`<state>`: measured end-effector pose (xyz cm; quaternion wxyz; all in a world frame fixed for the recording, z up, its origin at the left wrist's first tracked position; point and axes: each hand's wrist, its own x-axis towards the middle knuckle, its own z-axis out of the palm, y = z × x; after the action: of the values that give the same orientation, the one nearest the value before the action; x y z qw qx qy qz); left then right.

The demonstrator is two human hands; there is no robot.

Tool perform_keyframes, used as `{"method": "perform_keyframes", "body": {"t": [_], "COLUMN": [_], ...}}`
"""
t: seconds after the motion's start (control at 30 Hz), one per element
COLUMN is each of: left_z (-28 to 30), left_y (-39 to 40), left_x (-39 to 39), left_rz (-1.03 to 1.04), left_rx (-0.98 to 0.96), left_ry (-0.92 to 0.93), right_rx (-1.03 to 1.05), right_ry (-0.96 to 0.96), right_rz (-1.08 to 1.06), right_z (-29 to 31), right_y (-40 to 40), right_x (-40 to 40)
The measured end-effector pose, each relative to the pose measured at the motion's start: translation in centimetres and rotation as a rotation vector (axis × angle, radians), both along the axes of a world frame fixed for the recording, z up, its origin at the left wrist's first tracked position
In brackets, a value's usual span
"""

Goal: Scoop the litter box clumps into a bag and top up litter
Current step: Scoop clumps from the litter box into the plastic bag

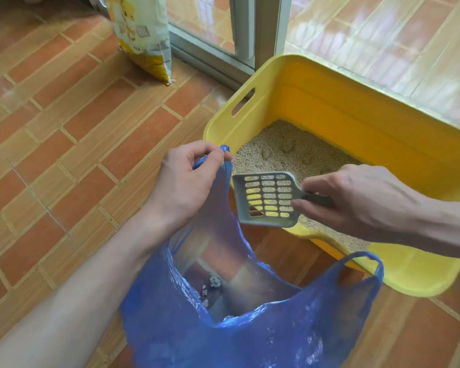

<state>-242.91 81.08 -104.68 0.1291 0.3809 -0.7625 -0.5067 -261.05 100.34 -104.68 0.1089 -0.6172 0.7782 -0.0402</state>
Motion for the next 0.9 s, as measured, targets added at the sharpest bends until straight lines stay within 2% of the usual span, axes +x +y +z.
{"method": "perform_keyframes", "body": {"t": [0.13,0.27,0.4,0.57,0.8,0.9], "left_z": [-0.2,-0.2,-0.2,0.0,0.3,0.4], "left_y": [-0.4,-0.4,-0.3,-0.5,-0.4,-0.3], "left_x": [0.0,0.0,0.4,0.9,1.0,0.9], "left_rz": [-0.001,0.015,0.024,0.040,0.055,0.048], "left_rx": [0.016,0.024,0.001,0.003,0.019,0.013], "left_ry": [0.022,0.028,-0.001,0.001,0.003,0.003], "right_rx": [0.050,0.051,0.035,0.062,0.061,0.062], "right_ry": [-0.044,-0.053,-0.013,-0.091,-0.106,-0.194], "right_rz": [-0.174,-0.250,-0.248,-0.222,-0.202,-0.220], "right_z": [-0.5,-4.0,-6.5,-8.0,-9.2,-9.9], "right_y": [-0.3,-2.2,-3.9,-4.8,-5.3,-5.5], "right_x": [-3.3,-4.8,-4.5,-3.6,-2.3,-2.0]}}
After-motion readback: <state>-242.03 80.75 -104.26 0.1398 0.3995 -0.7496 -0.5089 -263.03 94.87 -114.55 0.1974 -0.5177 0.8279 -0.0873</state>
